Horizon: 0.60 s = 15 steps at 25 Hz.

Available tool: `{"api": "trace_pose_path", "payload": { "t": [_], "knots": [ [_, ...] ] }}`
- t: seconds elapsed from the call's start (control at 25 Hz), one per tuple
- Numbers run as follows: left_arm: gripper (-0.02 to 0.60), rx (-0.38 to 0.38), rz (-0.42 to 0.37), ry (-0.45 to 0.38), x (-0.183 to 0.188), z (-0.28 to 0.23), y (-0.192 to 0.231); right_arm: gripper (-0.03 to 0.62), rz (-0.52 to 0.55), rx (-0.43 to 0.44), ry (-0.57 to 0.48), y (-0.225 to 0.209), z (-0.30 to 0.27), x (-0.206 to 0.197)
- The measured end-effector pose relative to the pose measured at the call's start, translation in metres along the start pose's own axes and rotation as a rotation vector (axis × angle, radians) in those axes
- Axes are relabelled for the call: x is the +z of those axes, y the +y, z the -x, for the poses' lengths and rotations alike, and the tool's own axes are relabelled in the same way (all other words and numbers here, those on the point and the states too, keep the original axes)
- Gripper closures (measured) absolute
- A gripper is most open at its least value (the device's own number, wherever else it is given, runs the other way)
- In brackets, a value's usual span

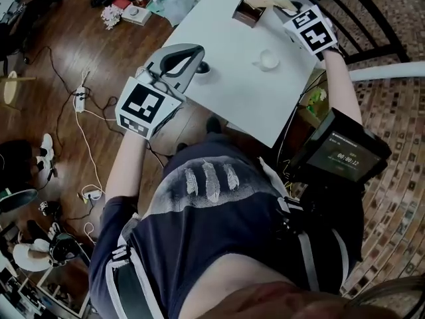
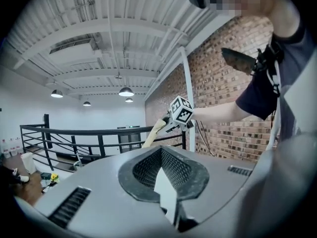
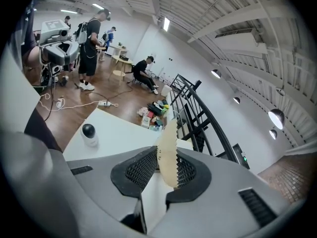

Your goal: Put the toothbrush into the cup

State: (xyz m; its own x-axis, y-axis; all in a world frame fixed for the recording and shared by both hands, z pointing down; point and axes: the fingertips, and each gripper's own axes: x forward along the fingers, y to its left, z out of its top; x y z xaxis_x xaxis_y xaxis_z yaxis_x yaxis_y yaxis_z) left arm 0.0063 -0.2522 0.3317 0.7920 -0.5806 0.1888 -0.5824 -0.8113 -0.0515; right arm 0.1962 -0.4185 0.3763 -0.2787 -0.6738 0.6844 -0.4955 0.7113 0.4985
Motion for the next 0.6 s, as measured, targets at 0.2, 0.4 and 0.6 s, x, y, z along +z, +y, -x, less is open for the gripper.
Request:
{"api": "trace_pose_path", "payload": {
  "t": [0.2,0.4,0.6],
  "knots": [
    [0.594,-0.034,0.042,-0.041,-0.002,0.021,-0.010,0.526,0.022,-0.019,0.024,0.014,0.015,0.009],
    [0.594,-0.042,0.044,-0.075,0.000,0.048,-0.013,0.526,0.053,-0.044,0.040,0.031,0.031,0.028],
    [0.594,-0.042,0.038,-0.112,0.004,0.066,-0.014,0.526,0.071,-0.060,0.062,0.046,0.050,0.034]
  ]
}}
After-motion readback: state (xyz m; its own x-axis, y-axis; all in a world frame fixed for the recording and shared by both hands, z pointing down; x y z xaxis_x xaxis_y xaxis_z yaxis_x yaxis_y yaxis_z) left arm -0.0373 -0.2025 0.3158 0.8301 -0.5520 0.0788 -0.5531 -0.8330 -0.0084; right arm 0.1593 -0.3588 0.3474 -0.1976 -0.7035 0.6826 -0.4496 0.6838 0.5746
